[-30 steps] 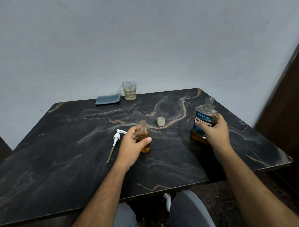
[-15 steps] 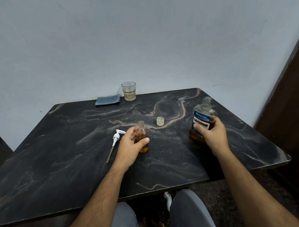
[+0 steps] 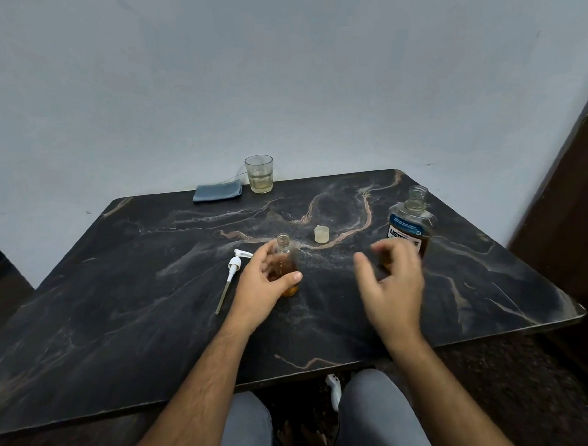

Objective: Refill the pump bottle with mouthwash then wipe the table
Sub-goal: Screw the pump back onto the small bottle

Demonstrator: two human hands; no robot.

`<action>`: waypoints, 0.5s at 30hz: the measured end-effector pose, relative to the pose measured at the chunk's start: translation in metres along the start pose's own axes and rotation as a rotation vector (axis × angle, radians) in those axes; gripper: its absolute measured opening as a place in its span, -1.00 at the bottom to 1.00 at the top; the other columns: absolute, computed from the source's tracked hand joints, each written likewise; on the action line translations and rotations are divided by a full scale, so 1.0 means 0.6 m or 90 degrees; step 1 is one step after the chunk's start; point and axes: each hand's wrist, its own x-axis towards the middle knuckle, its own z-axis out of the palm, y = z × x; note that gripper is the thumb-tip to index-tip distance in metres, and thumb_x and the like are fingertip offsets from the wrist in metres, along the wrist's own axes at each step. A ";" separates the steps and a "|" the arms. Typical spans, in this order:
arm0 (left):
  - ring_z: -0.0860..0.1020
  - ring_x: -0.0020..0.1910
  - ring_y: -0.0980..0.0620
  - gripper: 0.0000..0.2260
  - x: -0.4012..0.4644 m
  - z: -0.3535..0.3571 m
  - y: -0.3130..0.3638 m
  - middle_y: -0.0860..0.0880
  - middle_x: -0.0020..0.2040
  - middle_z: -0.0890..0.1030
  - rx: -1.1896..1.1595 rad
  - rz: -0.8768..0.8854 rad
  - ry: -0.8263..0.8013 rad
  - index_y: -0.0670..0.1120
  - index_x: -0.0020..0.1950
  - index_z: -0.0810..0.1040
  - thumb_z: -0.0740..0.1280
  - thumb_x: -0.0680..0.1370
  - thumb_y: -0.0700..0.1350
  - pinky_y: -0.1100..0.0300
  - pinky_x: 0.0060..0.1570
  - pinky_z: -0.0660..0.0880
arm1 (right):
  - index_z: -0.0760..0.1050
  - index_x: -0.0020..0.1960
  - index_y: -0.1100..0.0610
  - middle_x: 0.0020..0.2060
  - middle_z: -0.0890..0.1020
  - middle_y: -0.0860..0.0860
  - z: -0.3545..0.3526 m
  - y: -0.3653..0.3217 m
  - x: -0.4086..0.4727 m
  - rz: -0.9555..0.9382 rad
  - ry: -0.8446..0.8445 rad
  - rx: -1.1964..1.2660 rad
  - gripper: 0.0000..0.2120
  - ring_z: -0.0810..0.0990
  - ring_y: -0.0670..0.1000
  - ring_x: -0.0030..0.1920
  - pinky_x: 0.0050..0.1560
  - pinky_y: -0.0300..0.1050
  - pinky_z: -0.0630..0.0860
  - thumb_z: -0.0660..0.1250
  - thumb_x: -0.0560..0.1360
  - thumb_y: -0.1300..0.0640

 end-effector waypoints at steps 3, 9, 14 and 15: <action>0.52 0.32 0.10 -0.33 -0.006 -0.008 0.003 0.03 0.31 0.56 0.019 0.016 -0.002 0.01 0.50 0.35 0.52 0.45 -0.20 0.07 0.37 0.43 | 0.53 -0.02 0.08 -0.10 0.55 -0.09 0.039 -0.016 -0.017 0.044 -0.148 0.041 -0.83 0.55 -0.04 -0.03 -0.01 0.07 0.54 0.40 0.44 0.04; 0.63 0.01 0.17 -0.78 -0.025 -0.054 0.022 0.11 0.04 0.68 0.250 0.063 0.253 0.04 0.20 0.63 0.38 0.56 -0.10 0.24 0.04 0.51 | 0.43 0.35 0.02 0.19 0.61 -0.06 0.100 -0.029 -0.017 0.200 -0.463 0.061 -0.38 0.56 -0.09 0.21 0.25 -0.03 0.51 0.55 0.35 -0.04; 0.62 0.03 0.04 -0.79 0.014 -0.110 0.027 0.08 -0.05 0.68 0.349 -0.055 0.311 0.01 0.15 0.63 0.37 0.54 0.00 0.16 0.00 0.45 | 0.49 0.29 0.02 0.11 0.67 -0.08 0.141 -0.026 -0.007 0.215 -0.467 0.044 -0.45 0.63 -0.08 0.12 0.22 -0.09 0.52 0.56 0.35 0.04; 0.62 0.07 0.02 -0.77 0.023 -0.117 0.024 0.06 -0.01 0.70 0.376 -0.076 0.297 0.01 0.16 0.63 0.37 0.54 0.04 0.14 0.02 0.47 | 0.52 0.23 0.03 0.06 0.69 -0.09 0.147 -0.025 -0.003 0.211 -0.458 0.041 -0.52 0.64 -0.08 0.08 0.19 -0.07 0.54 0.56 0.35 0.06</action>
